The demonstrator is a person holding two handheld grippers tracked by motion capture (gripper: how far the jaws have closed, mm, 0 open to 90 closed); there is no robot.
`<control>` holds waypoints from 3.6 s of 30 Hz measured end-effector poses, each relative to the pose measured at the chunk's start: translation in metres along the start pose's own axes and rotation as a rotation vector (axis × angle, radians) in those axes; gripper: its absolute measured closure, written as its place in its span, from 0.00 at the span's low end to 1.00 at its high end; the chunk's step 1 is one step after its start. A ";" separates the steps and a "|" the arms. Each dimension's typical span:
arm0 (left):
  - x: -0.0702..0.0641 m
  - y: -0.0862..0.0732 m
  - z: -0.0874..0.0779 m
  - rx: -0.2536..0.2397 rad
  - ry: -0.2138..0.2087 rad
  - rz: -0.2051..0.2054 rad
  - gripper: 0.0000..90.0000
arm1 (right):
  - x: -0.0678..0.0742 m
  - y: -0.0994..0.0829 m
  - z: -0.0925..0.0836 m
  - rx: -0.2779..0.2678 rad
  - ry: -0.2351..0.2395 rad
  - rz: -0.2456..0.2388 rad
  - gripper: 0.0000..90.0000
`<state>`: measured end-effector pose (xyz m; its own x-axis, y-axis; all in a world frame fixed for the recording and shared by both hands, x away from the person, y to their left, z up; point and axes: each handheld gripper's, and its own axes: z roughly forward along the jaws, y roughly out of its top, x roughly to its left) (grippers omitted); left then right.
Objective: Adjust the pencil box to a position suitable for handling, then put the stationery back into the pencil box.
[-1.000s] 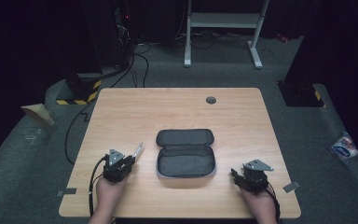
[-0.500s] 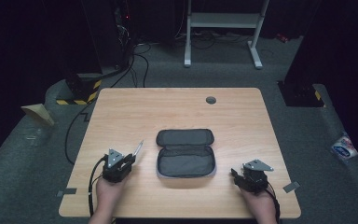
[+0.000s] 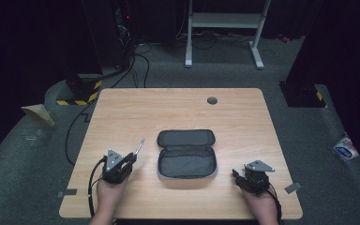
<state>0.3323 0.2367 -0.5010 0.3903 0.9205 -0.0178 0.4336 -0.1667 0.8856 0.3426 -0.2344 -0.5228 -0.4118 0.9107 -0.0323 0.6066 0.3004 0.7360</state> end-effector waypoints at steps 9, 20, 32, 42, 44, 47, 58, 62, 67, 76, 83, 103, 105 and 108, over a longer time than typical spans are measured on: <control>-0.008 0.005 -0.004 -0.032 -0.017 0.017 0.88 | 0.000 0.000 0.000 0.000 -0.002 0.000 0.49; -0.022 0.016 -0.009 -0.071 -0.073 0.027 0.88 | 0.000 0.000 0.000 0.000 0.002 0.002 0.49; -0.034 0.025 -0.006 -0.077 -0.148 0.044 0.88 | 0.000 0.000 0.000 -0.001 -0.006 -0.003 0.49; -0.055 0.034 -0.001 -0.057 -0.200 0.091 0.88 | -0.001 0.000 0.001 -0.001 0.007 -0.002 0.49; -0.057 0.036 0.003 -0.047 -0.201 0.099 0.88 | -0.001 0.001 0.001 0.004 0.009 0.007 0.49; -0.061 0.039 0.007 -0.040 -0.219 0.095 0.88 | -0.002 0.001 0.001 0.002 0.011 0.003 0.49; -0.077 0.049 0.019 -0.021 -0.282 0.111 0.88 | -0.001 0.001 0.001 0.004 0.014 0.006 0.49; -0.084 0.053 0.024 -0.013 -0.313 0.129 0.88 | -0.001 0.001 0.001 0.003 0.015 0.004 0.49; -0.092 0.059 0.029 -0.007 -0.347 0.144 0.88 | -0.001 0.001 0.001 0.004 0.014 0.006 0.49; -0.103 0.067 0.038 0.015 -0.388 0.170 0.88 | -0.001 0.001 0.001 0.003 0.016 0.004 0.49; -0.111 0.070 0.046 0.035 -0.411 0.179 0.88 | -0.001 0.001 0.001 0.004 0.016 0.004 0.49; -0.124 0.070 0.063 0.129 -0.445 0.217 0.88 | -0.001 0.001 0.001 0.004 0.015 0.004 0.49; -0.125 0.069 0.064 0.140 -0.447 0.221 0.88 | -0.001 0.001 0.001 0.004 0.016 0.004 0.49; -0.126 0.069 0.067 0.162 -0.450 0.244 0.88 | -0.001 0.001 0.001 0.004 0.016 0.004 0.49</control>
<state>0.3671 0.0852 -0.4683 0.7898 0.6114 -0.0491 0.3926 -0.4425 0.8062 0.3440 -0.2354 -0.5227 -0.4202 0.9072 -0.0187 0.6110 0.2981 0.7334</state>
